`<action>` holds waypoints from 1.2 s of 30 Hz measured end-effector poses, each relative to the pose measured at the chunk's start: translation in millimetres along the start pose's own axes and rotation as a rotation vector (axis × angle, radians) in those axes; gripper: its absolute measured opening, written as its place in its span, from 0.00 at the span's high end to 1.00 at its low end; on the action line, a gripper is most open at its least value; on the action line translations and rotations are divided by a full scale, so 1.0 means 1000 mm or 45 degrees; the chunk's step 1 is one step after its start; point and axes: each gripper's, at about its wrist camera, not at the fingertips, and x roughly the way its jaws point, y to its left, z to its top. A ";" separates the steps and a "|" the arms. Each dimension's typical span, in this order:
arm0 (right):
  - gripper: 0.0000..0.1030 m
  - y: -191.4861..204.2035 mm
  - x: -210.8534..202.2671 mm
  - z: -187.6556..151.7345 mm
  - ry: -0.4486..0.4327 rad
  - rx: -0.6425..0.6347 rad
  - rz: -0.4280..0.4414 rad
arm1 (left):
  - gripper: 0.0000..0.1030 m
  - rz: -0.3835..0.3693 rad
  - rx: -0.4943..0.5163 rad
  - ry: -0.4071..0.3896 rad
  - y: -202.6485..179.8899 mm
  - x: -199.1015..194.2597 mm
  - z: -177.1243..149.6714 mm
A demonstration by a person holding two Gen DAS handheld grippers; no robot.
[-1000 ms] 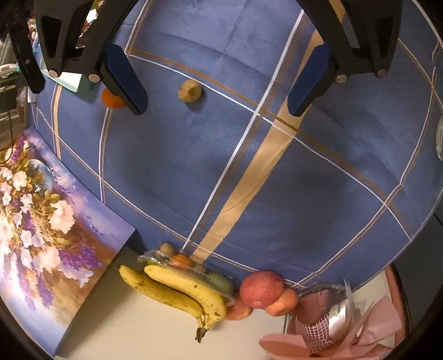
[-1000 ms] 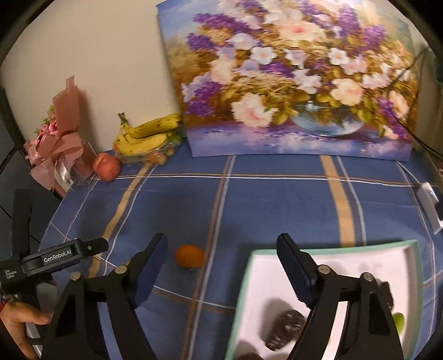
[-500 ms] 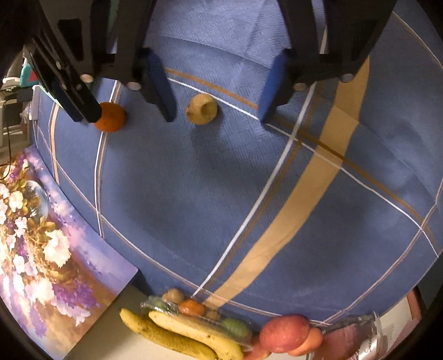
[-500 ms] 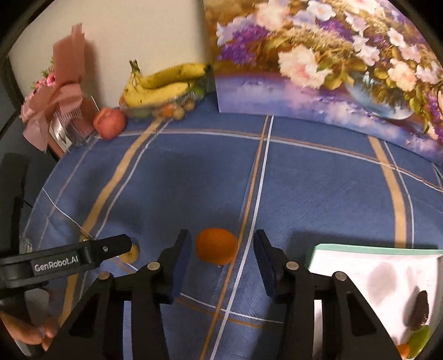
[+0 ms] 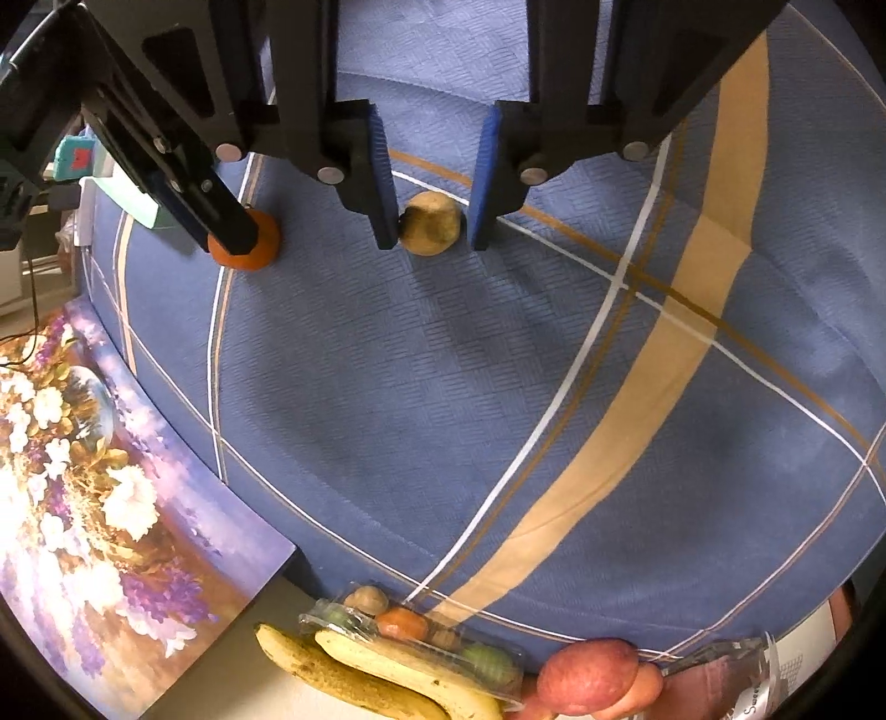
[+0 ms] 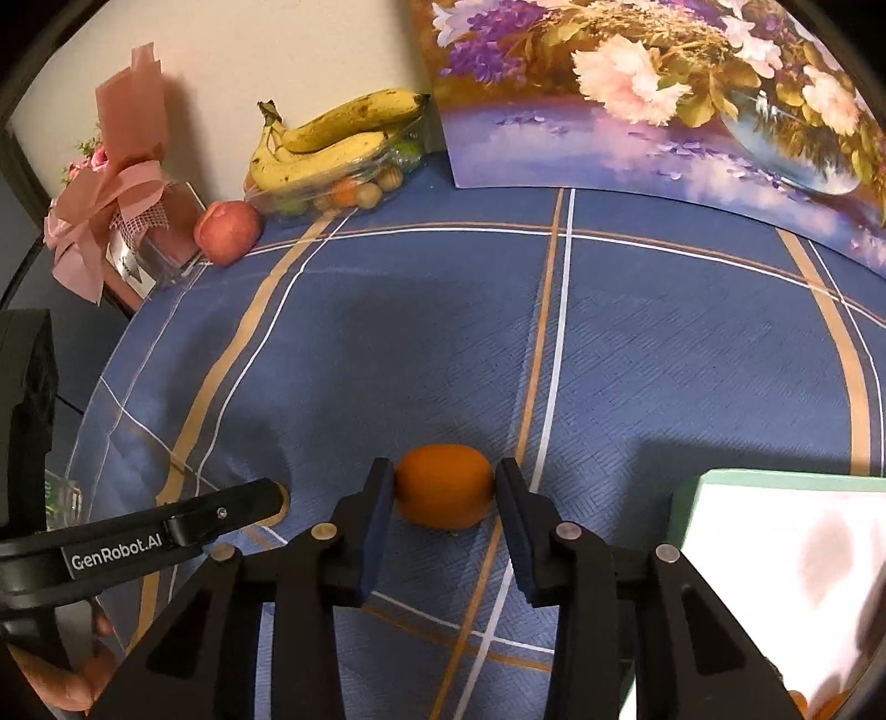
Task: Organize fruits
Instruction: 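Grasp the orange with the right tool while the left tool grasps the small tan fruit, then carry the orange and tan fruit over the white tray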
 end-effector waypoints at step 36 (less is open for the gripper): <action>0.64 -0.067 -0.139 -0.005 -0.163 0.171 -0.095 | 0.77 0.049 0.175 -0.261 -0.086 -0.079 -0.021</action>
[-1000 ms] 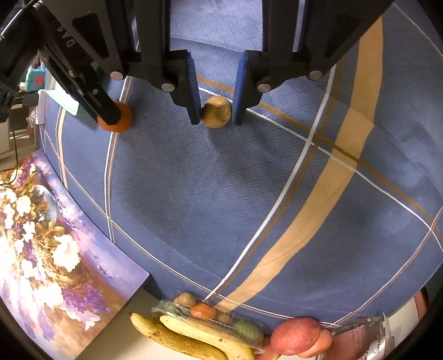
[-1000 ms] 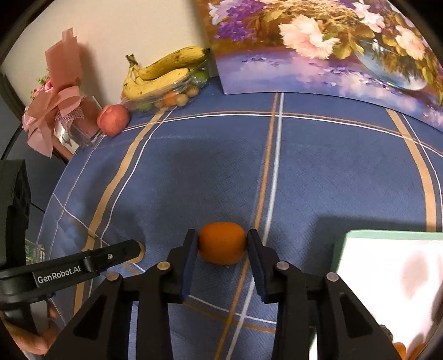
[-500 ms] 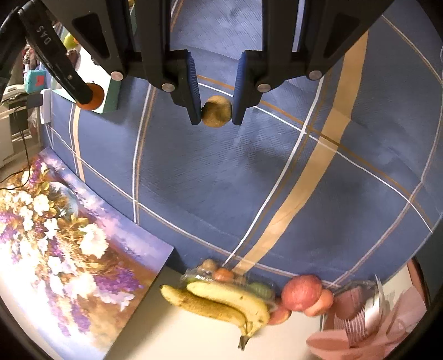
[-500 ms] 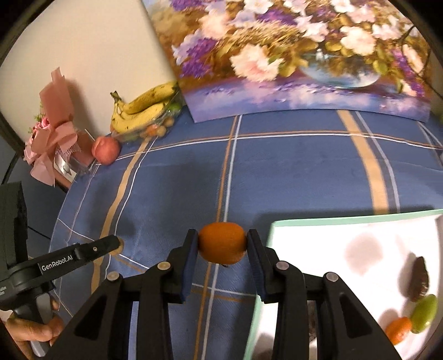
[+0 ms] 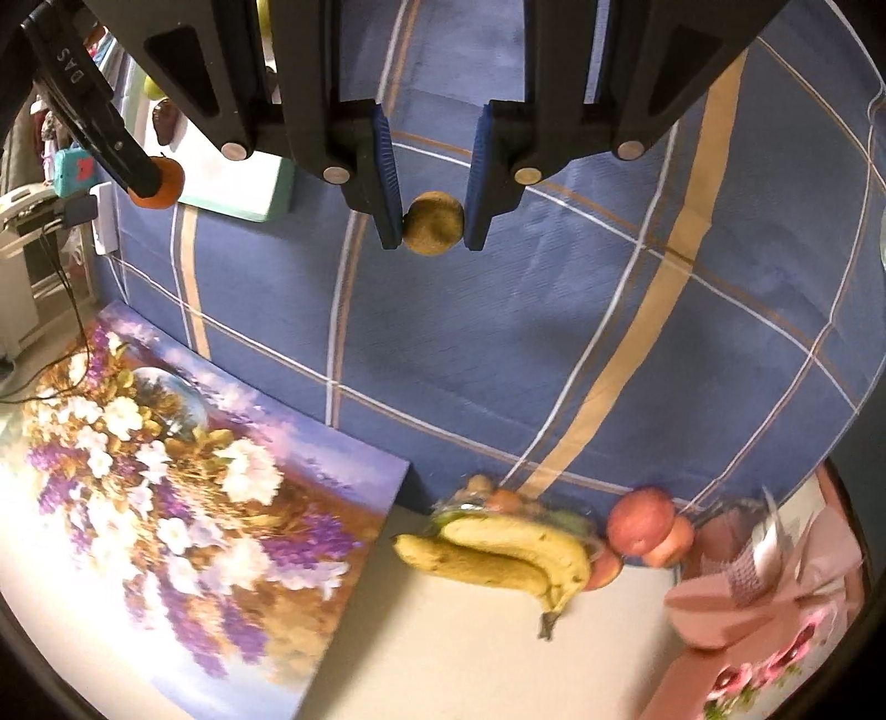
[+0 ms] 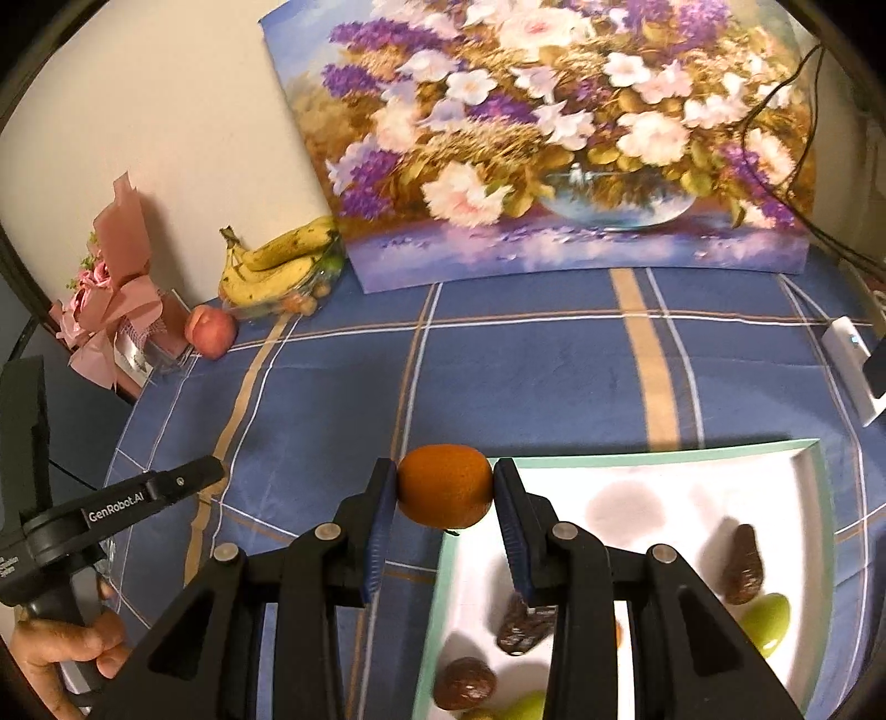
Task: Organize fruits
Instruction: 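Carry the orange and tan fruit over the white tray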
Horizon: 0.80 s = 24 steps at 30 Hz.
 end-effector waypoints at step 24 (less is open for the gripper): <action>0.64 -0.092 -0.012 -0.003 0.008 0.106 -0.135 | 0.76 -0.020 0.265 0.085 -0.106 0.026 -0.037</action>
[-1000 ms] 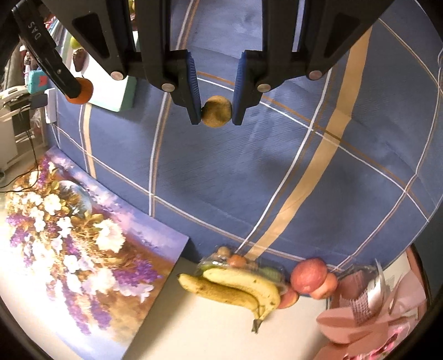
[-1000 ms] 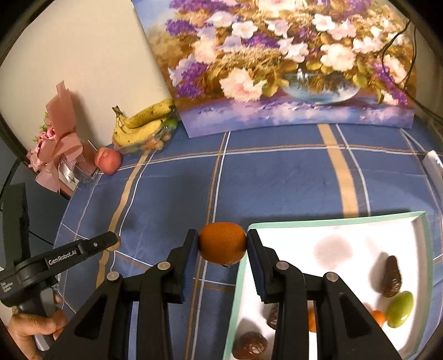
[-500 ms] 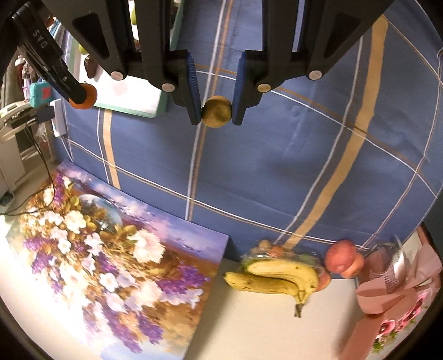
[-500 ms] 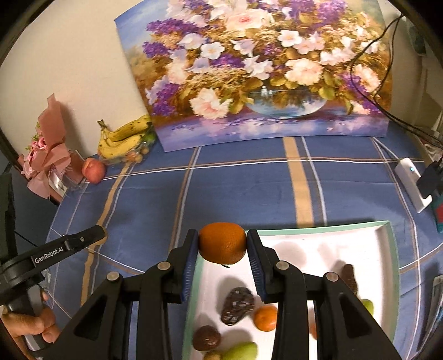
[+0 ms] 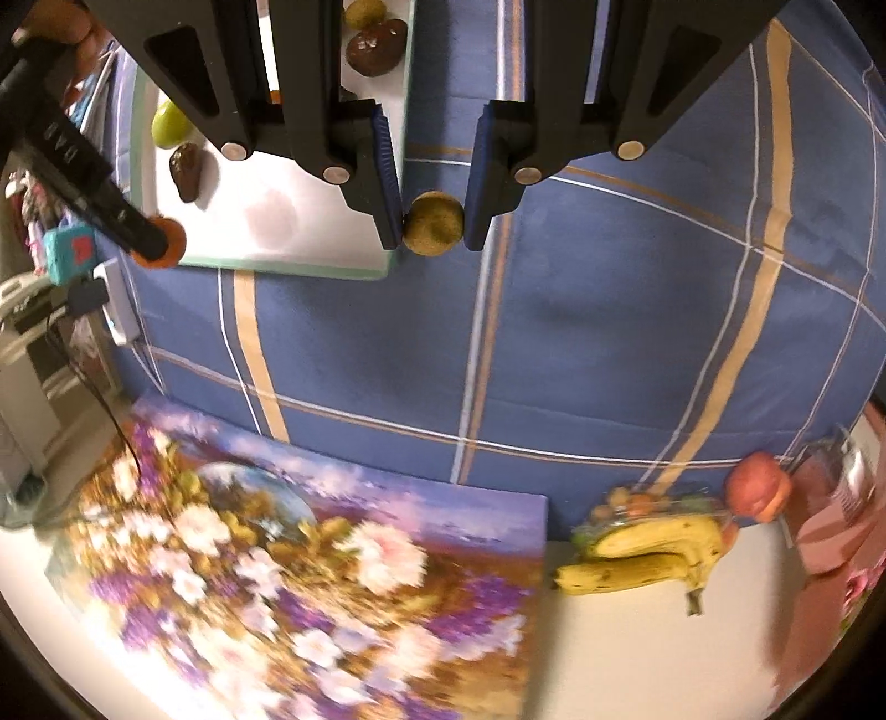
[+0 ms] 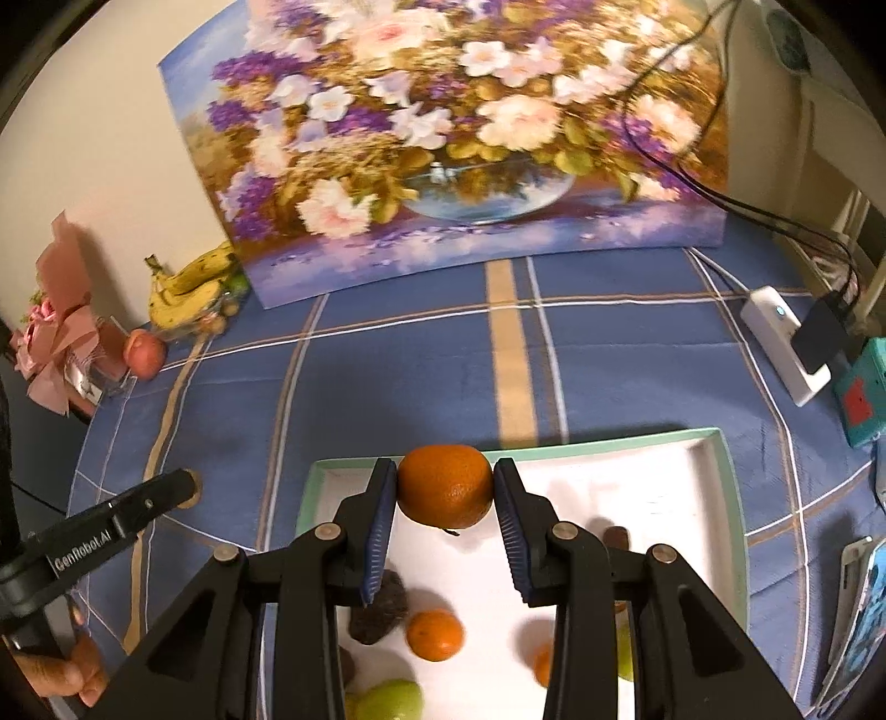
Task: Organize fruits
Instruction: 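Carry the orange and tan fruit over the white tray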
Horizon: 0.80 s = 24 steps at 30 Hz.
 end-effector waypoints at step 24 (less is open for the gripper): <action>0.64 -0.056 0.032 -0.007 0.091 0.007 -0.113 | 0.76 0.041 0.186 0.147 -0.061 0.069 -0.032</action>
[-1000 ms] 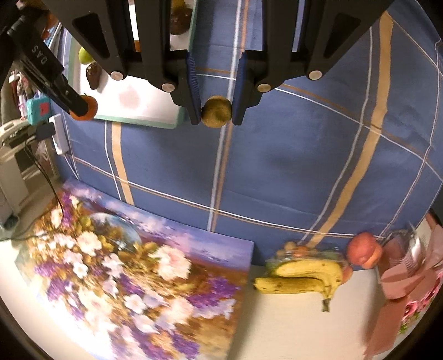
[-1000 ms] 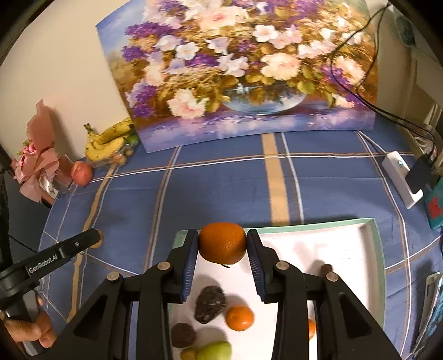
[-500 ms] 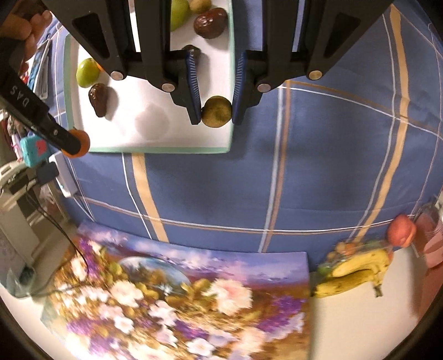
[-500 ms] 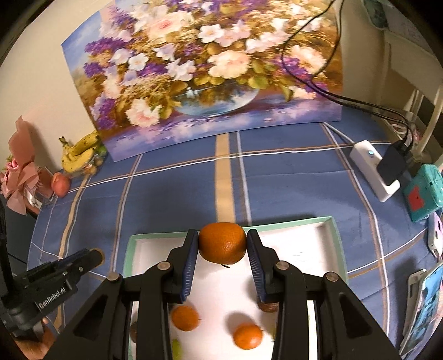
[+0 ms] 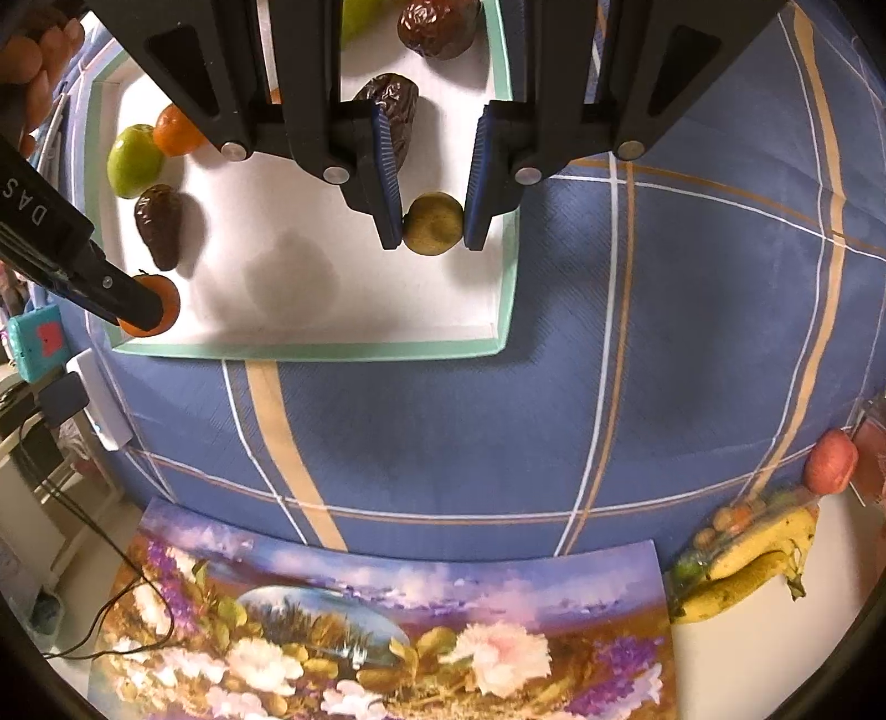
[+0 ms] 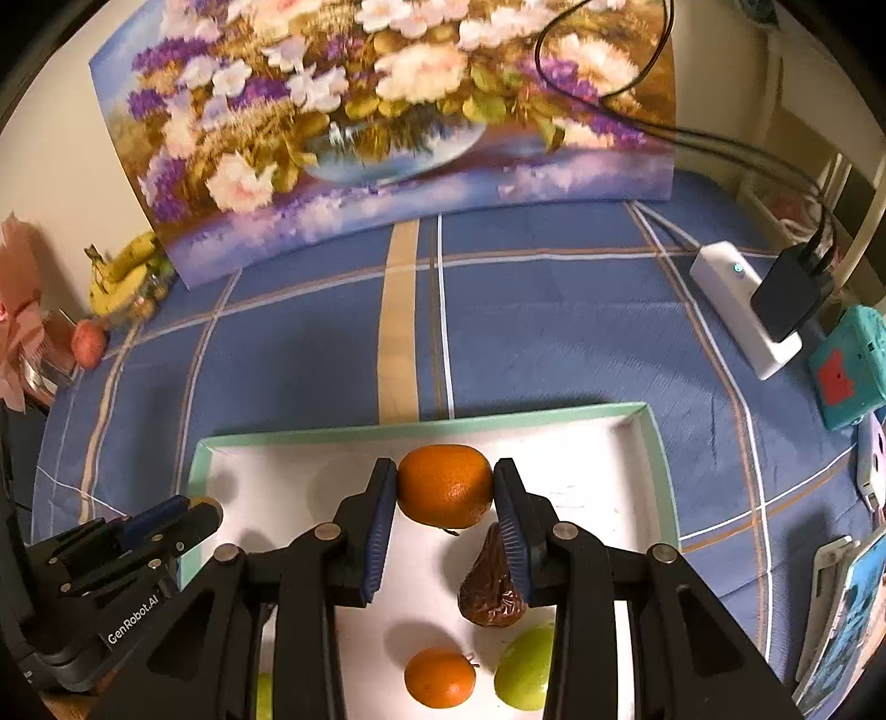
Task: Organize fruits
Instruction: 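Carry the orange and tan fruit over the white tray, then open the left tool to drop the tan fruit while the right tool releases the orange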
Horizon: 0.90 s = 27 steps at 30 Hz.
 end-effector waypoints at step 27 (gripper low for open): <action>0.63 0.016 0.032 -0.011 0.086 -0.070 -0.075 | 0.75 -0.042 0.009 0.065 -0.002 0.019 -0.001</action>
